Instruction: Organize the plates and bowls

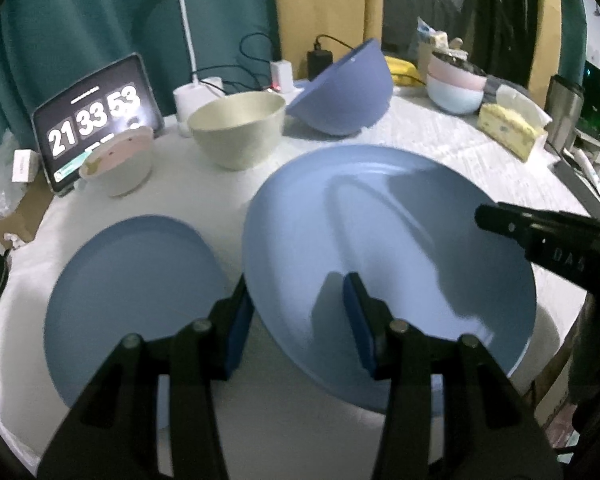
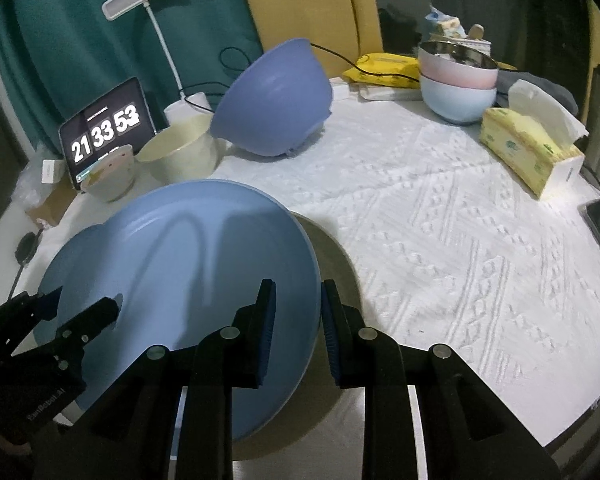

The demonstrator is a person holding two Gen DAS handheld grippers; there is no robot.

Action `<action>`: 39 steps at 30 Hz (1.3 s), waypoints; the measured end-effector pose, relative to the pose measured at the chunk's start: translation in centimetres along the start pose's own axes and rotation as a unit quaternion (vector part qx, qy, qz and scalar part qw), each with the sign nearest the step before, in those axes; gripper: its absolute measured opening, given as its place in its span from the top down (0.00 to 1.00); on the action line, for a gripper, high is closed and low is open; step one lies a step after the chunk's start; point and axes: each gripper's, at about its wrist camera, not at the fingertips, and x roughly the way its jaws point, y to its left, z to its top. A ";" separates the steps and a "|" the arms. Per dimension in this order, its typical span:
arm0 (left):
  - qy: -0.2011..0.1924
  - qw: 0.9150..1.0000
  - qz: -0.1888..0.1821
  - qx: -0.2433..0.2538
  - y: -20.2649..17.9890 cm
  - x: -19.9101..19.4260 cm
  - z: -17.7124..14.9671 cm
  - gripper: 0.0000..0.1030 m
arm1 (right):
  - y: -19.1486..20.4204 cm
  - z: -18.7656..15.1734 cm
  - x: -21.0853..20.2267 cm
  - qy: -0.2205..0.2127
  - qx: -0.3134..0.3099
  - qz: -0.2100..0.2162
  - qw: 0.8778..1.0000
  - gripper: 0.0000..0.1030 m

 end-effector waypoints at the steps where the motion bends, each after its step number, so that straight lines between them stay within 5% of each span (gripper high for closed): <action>1: 0.002 1.000 0.000 0.003 -0.1 0.2 -0.1 0.55 | -0.1 -0.1 0.0 0.001 0.001 -0.002 1.000 0.76; 16: 0.038 0.999 0.006 0.021 -0.9 2.3 -0.6 0.54 | -1.2 -0.5 0.5 0.008 0.016 -0.044 0.999 0.70; 39: 0.039 0.999 -0.003 0.002 2.0 3.6 0.0 0.54 | 1.5 0.7 3.7 0.035 -0.002 -0.059 0.998 0.67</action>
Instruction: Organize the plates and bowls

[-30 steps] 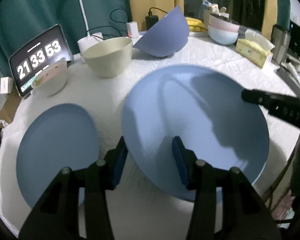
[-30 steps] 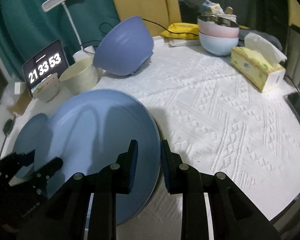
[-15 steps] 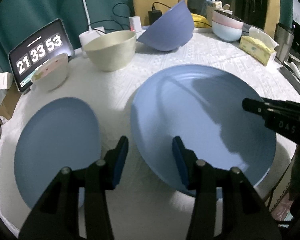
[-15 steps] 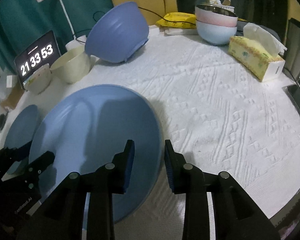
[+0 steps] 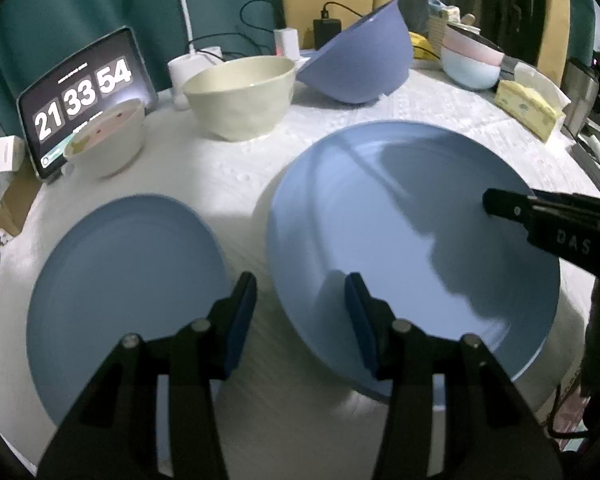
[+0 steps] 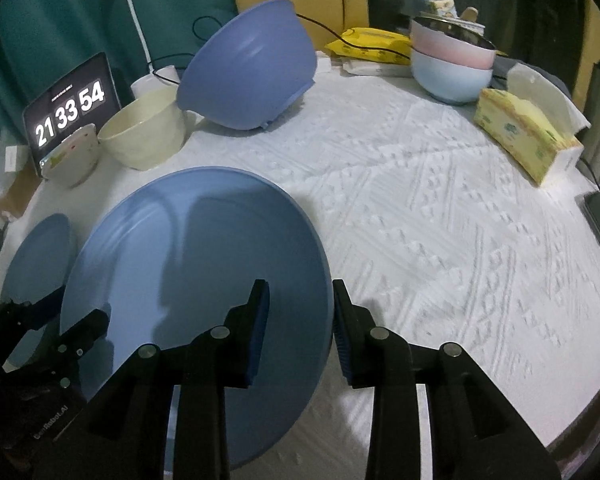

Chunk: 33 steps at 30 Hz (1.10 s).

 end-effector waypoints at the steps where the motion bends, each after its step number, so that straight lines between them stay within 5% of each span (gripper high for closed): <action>1: 0.002 1.000 -0.004 -0.003 0.1 0.0 0.1 0.54 | 0.1 0.2 0.1 0.000 0.000 -0.001 1.000 0.67; 33: -0.077 0.995 -0.016 -0.061 4.8 -6.0 -1.0 0.53 | 4.5 0.4 -4.6 -0.048 -0.037 -0.017 0.998 0.67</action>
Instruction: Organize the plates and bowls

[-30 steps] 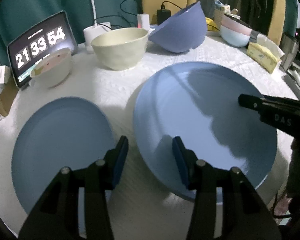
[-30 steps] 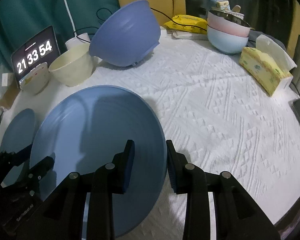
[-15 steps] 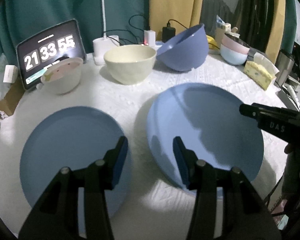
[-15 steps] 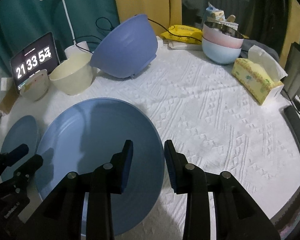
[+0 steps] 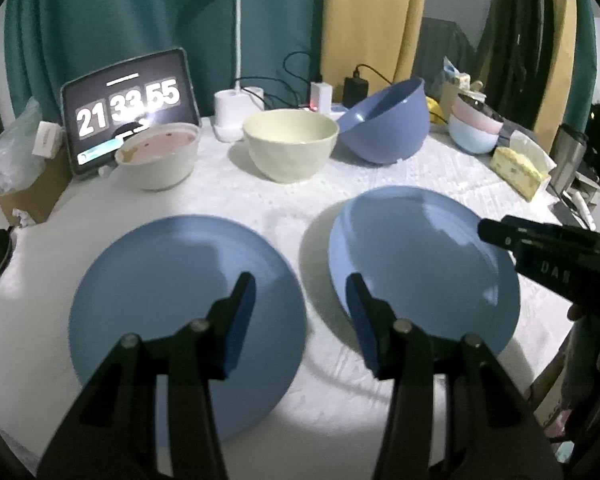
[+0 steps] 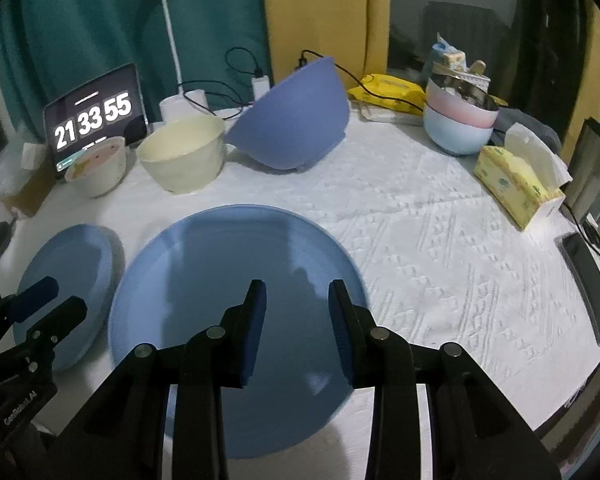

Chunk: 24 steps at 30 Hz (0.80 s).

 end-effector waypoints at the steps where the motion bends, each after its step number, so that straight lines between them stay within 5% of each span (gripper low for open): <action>1: -0.001 1.000 0.001 -0.001 0.1 -0.1 0.0 0.53 | 0.2 0.0 -0.1 -0.001 -0.002 0.001 1.000 0.67; 24: -0.021 0.998 0.027 -0.044 5.6 -1.7 -0.8 0.53 | 5.7 0.3 0.0 0.003 -0.050 0.017 0.999 0.67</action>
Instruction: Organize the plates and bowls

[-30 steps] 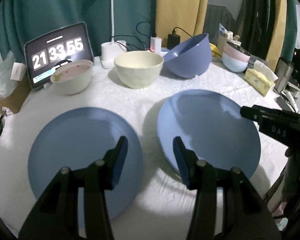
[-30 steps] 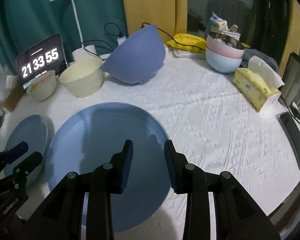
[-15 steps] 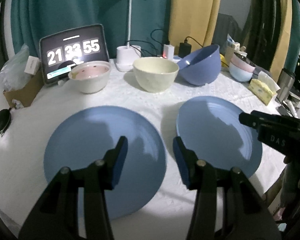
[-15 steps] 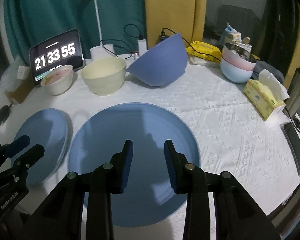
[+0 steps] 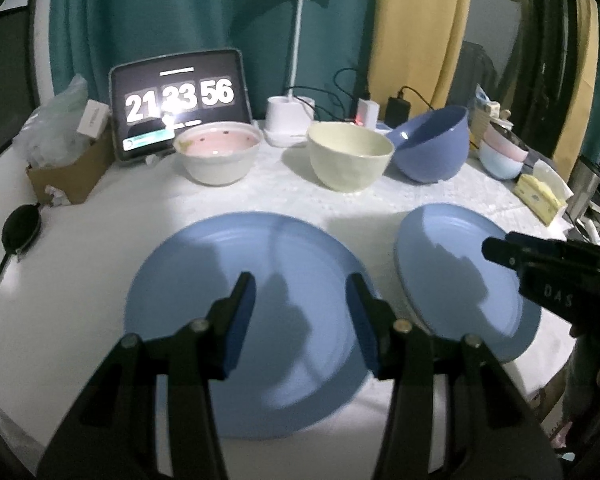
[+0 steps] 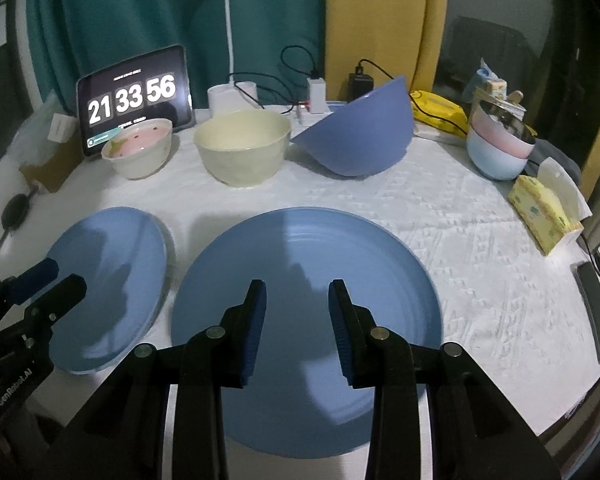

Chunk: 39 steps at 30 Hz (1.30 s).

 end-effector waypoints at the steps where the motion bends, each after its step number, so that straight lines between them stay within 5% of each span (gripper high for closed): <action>1: 0.000 1.000 0.001 -0.002 0.3 0.0 0.0 0.53 | 0.2 0.1 0.1 0.000 -0.002 0.001 1.000 0.67; 20: -0.003 0.999 0.025 -0.039 5.4 0.2 0.0 0.53 | 4.7 1.3 1.8 0.011 -0.035 0.020 0.999 0.67; 39: -0.004 0.994 0.087 -0.066 10.7 0.6 -0.1 0.53 | 9.1 2.4 4.8 0.031 -0.064 0.051 0.996 0.67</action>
